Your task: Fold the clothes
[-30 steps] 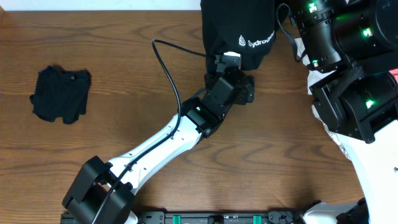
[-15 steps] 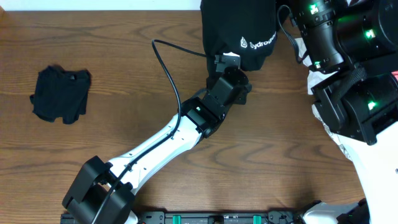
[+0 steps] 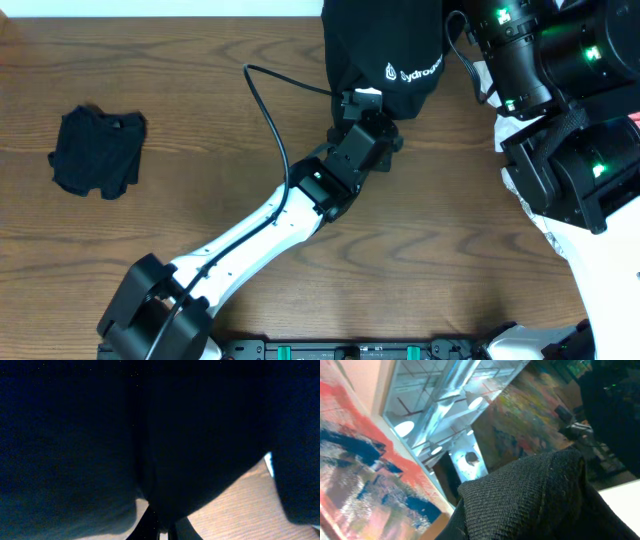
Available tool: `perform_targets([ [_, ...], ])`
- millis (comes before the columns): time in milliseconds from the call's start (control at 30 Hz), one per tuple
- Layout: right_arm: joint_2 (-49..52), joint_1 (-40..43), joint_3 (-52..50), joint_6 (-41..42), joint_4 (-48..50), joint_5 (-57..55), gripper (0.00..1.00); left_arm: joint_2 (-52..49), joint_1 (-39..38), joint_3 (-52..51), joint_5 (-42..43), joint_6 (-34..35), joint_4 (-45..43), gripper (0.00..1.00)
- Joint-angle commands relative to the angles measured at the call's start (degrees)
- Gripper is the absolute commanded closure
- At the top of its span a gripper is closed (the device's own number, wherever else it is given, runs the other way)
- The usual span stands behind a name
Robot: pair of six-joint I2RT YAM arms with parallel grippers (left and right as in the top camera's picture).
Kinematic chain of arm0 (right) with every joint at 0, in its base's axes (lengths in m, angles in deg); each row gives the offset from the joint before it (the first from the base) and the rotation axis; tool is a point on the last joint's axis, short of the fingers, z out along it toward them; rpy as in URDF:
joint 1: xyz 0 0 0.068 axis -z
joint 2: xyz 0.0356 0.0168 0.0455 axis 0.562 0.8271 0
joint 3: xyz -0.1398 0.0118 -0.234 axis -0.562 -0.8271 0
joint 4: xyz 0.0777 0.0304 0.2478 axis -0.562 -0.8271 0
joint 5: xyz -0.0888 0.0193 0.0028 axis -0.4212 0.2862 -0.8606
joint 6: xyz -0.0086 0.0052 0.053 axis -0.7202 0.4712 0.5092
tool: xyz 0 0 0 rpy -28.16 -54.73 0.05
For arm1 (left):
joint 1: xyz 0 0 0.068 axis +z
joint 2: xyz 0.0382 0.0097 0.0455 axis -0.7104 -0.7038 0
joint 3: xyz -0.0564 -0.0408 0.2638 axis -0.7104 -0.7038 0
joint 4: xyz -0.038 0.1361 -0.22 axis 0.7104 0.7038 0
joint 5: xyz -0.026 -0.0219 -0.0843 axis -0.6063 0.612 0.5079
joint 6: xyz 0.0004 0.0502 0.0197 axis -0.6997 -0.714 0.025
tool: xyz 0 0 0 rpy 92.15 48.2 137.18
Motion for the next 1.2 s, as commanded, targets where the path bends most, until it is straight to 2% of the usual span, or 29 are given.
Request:
perform_targets([
  [0,-1.8,-0.2,1.7,-3.8,-0.3,-2.1,0.99,4.8,0.0,0.8,-0.3,-0.4,2.6,0.94],
  [167,-1.8,0.8,1.7,-9.9,-7.1,-1.5,0.99,11.3,0.0,0.8,-0.3,-3.0,10.5,0.94],
  [400,-1.8,4.5,1.7,-11.4,-18.2,-1.4,0.99,19.2,1.8,0.8,-0.3,-4.0,19.3,0.94],
  [633,-1.8,7.8,1.7,-11.4,-20.3,0.5,0.99,22.0,5.6,0.8,-0.3,-4.0,21.9,0.94],
  [833,-1.8,11.2,1.7,-11.4,-23.2,0.4,0.99,22.0,11.9,0.8,-0.3,-4.0,24.6,0.94],
  [1000,-1.8,15.4,1.7,-11.5,-29.4,2.3,0.99,22.3,19.4,0.8,-0.3,-4.1,26.0,0.94],
  [1167,-1.8,19.9,1.7,-11.4,-36.3,3.5,0.99,23.5,25.9,0.8,-0.3,-7.0,25.8,0.94],
])
